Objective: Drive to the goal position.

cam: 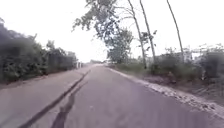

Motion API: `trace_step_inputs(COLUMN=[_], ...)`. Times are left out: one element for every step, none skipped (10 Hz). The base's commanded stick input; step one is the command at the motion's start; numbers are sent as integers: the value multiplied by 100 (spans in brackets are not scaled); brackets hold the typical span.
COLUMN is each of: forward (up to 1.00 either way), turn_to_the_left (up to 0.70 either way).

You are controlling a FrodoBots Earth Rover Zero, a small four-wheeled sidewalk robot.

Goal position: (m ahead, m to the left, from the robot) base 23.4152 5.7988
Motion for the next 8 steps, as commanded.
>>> trace_step_inputs(forward=[100,100,100,100,100,100,100,100], turn_to_the_left=[0,5,38,24,6,0,0,0])
